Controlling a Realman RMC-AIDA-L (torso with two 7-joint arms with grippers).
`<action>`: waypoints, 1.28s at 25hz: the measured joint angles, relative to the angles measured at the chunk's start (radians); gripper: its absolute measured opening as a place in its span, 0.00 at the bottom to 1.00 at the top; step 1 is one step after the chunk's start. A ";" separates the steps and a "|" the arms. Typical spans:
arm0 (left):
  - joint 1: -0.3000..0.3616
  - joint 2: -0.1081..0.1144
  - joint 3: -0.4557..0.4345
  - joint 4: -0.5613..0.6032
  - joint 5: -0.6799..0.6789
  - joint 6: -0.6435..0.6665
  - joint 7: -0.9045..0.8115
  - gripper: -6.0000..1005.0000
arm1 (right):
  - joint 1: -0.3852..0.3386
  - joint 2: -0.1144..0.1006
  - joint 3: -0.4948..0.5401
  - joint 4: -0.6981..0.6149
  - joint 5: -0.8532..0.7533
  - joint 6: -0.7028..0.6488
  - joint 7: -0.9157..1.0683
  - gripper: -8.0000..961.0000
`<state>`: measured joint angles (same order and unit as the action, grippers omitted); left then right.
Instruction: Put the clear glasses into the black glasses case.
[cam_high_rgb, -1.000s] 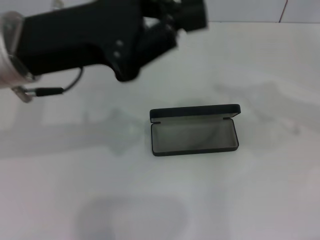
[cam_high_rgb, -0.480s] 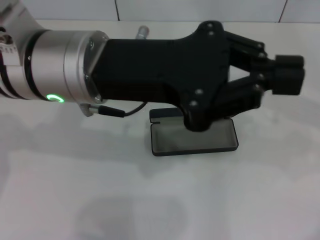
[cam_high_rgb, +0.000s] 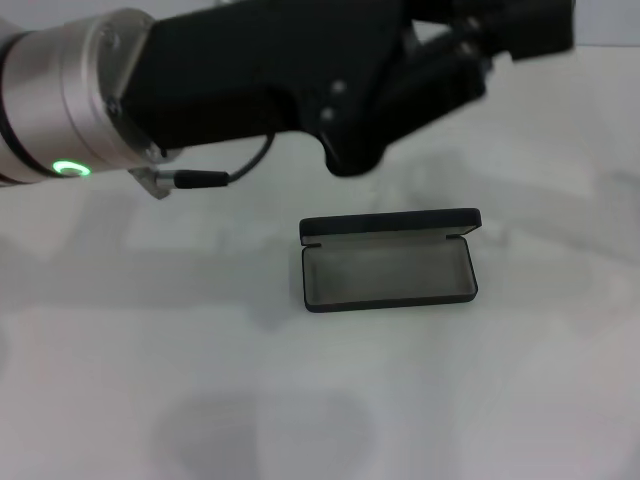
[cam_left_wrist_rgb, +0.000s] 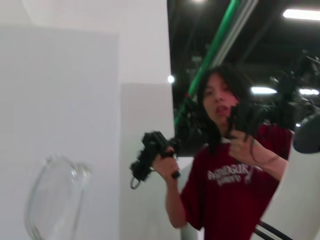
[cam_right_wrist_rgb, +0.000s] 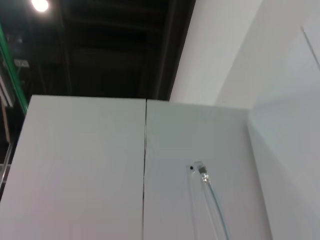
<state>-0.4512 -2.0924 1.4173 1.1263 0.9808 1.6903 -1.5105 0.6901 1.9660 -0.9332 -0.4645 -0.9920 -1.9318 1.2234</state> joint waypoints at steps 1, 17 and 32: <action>0.001 0.000 -0.004 -0.009 -0.006 0.000 0.001 0.09 | 0.000 0.001 -0.008 0.000 -0.002 0.007 -0.001 0.05; -0.004 0.003 -0.086 -0.155 -0.048 -0.002 0.038 0.09 | 0.043 0.038 -0.027 0.000 -0.188 0.071 -0.004 0.05; 0.001 0.004 -0.091 -0.163 -0.041 0.003 0.039 0.09 | 0.040 0.043 -0.024 0.001 -0.169 0.102 -0.018 0.05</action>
<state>-0.4501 -2.0881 1.3259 0.9634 0.9396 1.6930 -1.4711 0.7301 2.0094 -0.9570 -0.4632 -1.1605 -1.8297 1.2054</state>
